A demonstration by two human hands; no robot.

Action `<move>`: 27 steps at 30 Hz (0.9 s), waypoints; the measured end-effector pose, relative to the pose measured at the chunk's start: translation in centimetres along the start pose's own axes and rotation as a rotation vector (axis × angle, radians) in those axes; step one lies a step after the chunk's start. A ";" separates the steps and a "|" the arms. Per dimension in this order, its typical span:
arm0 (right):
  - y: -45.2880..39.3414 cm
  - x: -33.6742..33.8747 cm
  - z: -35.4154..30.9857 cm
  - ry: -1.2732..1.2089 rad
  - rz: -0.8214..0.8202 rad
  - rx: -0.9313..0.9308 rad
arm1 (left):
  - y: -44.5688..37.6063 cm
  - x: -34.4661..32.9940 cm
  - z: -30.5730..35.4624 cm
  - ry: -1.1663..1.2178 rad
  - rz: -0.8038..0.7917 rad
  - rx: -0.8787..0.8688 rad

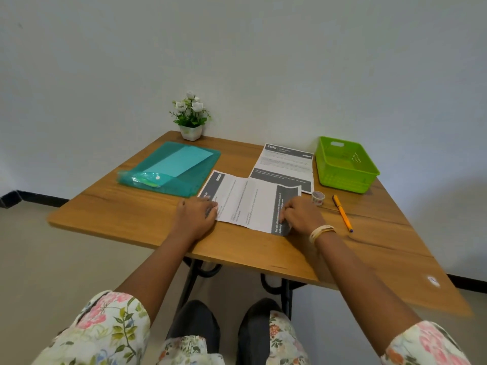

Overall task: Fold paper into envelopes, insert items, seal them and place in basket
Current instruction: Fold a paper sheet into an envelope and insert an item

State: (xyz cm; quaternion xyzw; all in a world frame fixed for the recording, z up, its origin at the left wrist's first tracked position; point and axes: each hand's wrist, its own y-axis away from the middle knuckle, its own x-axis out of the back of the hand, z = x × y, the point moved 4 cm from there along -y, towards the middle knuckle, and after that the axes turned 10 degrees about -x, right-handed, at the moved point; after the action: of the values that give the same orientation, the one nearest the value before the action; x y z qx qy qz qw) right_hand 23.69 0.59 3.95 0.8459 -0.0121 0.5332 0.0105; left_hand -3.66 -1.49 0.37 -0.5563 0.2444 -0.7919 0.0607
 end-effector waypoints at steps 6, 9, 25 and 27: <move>1.1 -3.2 -6.4 0.320 0.192 0.045 | 0.6 0.5 0.3 -0.001 0.063 -0.024; 1.9 -6.8 -8.5 0.275 0.075 0.125 | 0.7 0.5 0.4 -0.022 0.062 -0.040; 0.5 -5.5 -0.4 0.179 0.013 0.062 | 0.9 0.4 -1.4 -0.110 0.078 0.231; 0.4 -5.5 -0.5 0.181 0.021 0.084 | 0.6 0.1 -1.5 -0.014 0.040 0.165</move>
State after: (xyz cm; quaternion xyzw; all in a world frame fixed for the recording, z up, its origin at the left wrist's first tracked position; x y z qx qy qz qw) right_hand 20.91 0.21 -0.80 0.7938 0.0022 0.6074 -0.0294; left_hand -5.17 -1.59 -0.25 -0.5499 0.1889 -0.8042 0.1236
